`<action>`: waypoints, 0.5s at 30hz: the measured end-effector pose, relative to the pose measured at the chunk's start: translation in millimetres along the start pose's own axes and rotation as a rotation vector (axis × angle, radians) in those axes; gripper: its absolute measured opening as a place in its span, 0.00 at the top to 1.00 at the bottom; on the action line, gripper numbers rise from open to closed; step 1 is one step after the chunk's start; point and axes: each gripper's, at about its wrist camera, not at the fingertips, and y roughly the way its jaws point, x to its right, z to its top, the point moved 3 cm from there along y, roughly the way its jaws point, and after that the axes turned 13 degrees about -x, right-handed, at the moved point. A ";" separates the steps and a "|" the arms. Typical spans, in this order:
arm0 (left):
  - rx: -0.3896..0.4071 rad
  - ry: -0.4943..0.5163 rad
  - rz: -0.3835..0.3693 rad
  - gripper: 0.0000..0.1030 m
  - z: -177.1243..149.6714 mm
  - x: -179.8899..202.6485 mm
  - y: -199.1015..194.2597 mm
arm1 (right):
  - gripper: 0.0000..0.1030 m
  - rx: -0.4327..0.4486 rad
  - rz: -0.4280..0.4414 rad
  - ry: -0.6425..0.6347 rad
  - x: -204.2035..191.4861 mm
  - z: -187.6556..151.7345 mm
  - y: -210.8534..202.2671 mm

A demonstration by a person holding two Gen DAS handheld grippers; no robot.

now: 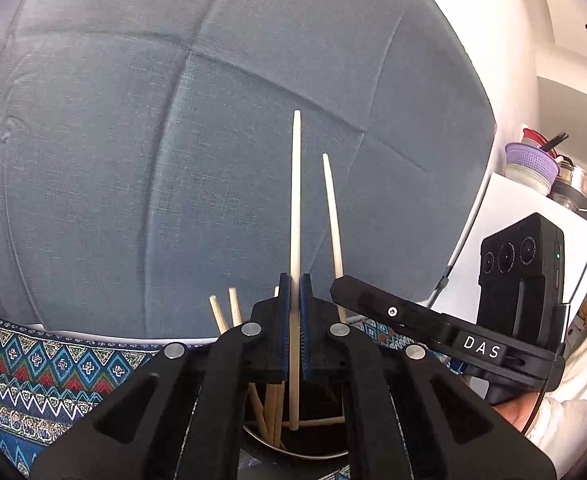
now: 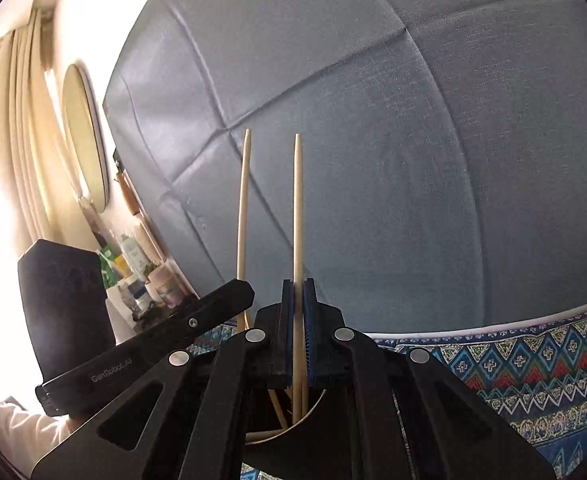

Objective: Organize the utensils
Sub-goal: 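Lower both sticks into the black holder and open both grippers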

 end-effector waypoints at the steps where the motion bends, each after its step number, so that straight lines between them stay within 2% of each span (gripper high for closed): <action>1: -0.008 0.014 0.002 0.96 -3.4 1.9 1.9 | 0.95 -0.009 0.002 0.000 0.1 -3.3 0.6; 10: -0.058 0.039 0.038 0.95 -31.0 0.8 -6.8 | 0.95 -0.086 -0.030 -0.052 -8.5 -29.3 -3.8; 15: -0.063 0.034 0.037 0.95 -32.5 -4.7 -17.3 | 0.95 -0.102 -0.042 -0.064 -17.5 -30.6 -6.1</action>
